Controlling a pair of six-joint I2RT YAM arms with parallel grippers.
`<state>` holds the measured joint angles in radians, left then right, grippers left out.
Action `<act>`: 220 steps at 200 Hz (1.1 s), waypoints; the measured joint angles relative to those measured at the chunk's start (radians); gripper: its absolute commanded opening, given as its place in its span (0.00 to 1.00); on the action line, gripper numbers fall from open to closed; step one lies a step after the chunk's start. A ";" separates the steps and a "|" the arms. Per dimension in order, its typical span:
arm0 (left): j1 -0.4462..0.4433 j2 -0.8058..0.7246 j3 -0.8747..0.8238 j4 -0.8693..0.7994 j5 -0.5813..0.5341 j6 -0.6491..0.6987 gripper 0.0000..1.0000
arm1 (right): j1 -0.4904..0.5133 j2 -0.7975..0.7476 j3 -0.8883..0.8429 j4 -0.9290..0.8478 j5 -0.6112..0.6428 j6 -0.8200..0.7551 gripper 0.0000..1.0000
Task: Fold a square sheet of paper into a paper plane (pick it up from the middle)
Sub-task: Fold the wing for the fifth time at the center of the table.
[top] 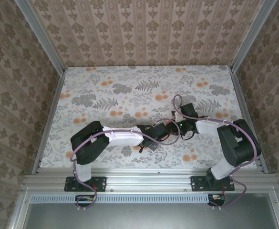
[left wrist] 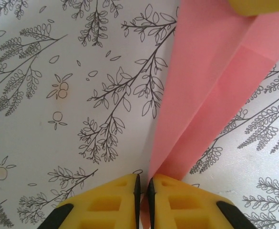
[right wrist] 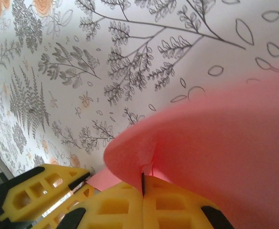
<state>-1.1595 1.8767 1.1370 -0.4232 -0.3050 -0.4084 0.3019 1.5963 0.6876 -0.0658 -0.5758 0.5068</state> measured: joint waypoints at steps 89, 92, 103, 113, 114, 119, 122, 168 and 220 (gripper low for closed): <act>0.002 -0.027 -0.035 0.040 0.043 0.023 0.29 | 0.000 0.000 -0.059 0.013 0.003 -0.007 0.00; 0.002 -0.029 -0.037 0.042 0.047 0.023 0.30 | -0.001 0.000 -0.060 0.014 0.003 -0.007 0.00; 0.002 -0.037 -0.045 0.049 0.068 0.031 0.32 | -0.001 0.000 -0.063 0.017 0.003 -0.007 0.00; 0.002 -0.046 -0.055 0.059 0.087 0.032 0.35 | -0.001 0.000 -0.067 0.024 0.003 -0.007 0.00; 0.002 -0.046 -0.056 0.061 0.089 0.033 0.35 | -0.001 0.000 -0.067 0.024 0.003 -0.007 0.00; 0.002 -0.051 -0.061 0.066 0.098 0.035 0.37 | -0.001 0.000 -0.070 0.030 0.003 -0.007 0.00; 0.002 -0.053 -0.064 0.070 0.103 0.037 0.39 | -0.002 0.000 -0.071 0.032 0.002 -0.007 0.00; 0.007 -0.063 -0.074 0.114 0.167 0.052 0.43 | -0.003 -0.004 -0.081 0.051 0.000 -0.006 0.00; 0.023 -0.044 -0.037 0.134 0.183 0.078 0.43 | -0.003 -0.004 -0.084 0.059 -0.003 -0.006 0.00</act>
<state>-1.1370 1.8328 1.0996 -0.2893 -0.1219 -0.3302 0.2989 1.5921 0.6041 -0.0067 -0.5789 0.5007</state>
